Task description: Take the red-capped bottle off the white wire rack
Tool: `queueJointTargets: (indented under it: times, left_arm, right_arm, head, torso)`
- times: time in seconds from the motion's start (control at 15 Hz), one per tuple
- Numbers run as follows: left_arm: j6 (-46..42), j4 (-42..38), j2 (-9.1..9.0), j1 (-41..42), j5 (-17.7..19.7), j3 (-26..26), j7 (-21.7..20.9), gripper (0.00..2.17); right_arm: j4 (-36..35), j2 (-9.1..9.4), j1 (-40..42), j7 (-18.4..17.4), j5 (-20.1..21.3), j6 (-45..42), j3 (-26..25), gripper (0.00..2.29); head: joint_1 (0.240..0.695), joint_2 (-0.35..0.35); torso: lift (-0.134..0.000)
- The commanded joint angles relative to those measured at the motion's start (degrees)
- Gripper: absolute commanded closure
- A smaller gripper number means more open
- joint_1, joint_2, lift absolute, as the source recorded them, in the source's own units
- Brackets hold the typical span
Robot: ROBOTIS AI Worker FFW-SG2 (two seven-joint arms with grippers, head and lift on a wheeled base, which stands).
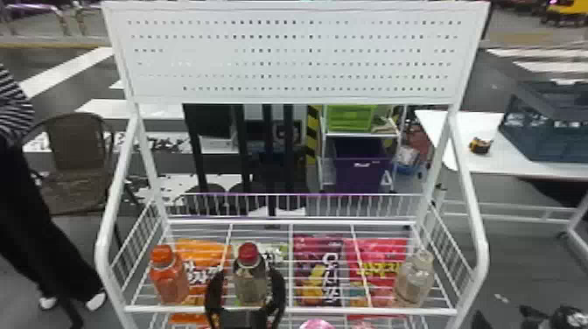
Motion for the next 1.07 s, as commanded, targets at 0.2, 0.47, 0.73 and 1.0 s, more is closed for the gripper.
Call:
queueJointTargets:
  times: [0.2, 0.47, 0.73, 1.0]
  left_arm:
    - [0.17, 1.13, 0.29, -1.51, 1.02, 0.14, -0.82, 1.18]
    - [7.73, -16.01, 2.4, 6.4, 0.4, 0.22, -0.03, 1.98]
    - [28.12, -41.76, 6.53, 14.66, -2.5, 0.22, 0.06, 1.98]
    - [40.25, -60.48, 10.58, 22.22, -5.49, 2.77, -1.79, 1.98]
  right_arm:
    - [0.1, 0.05, 1.07, 0.0, -0.46, -2.41, -0.3, 0.48]
    - [0.01, 0.05, 1.34, 0.0, -0.46, -3.11, -0.03, 0.48]
    - [-0.16, 0.05, 1.43, 0.09, -0.37, -3.11, 0.23, 0.48]
    - [0.01, 0.05, 1.43, 0.27, -0.37, -2.94, 0.23, 0.48]
  head:
    - [0.499, 0.0]
    - [0.499, 0.0]
    - [0.499, 0.0]
    - [0.499, 0.0]
  torso:
    - [0.0]
    - [0.0]
    - [0.0]
    - [0.0]
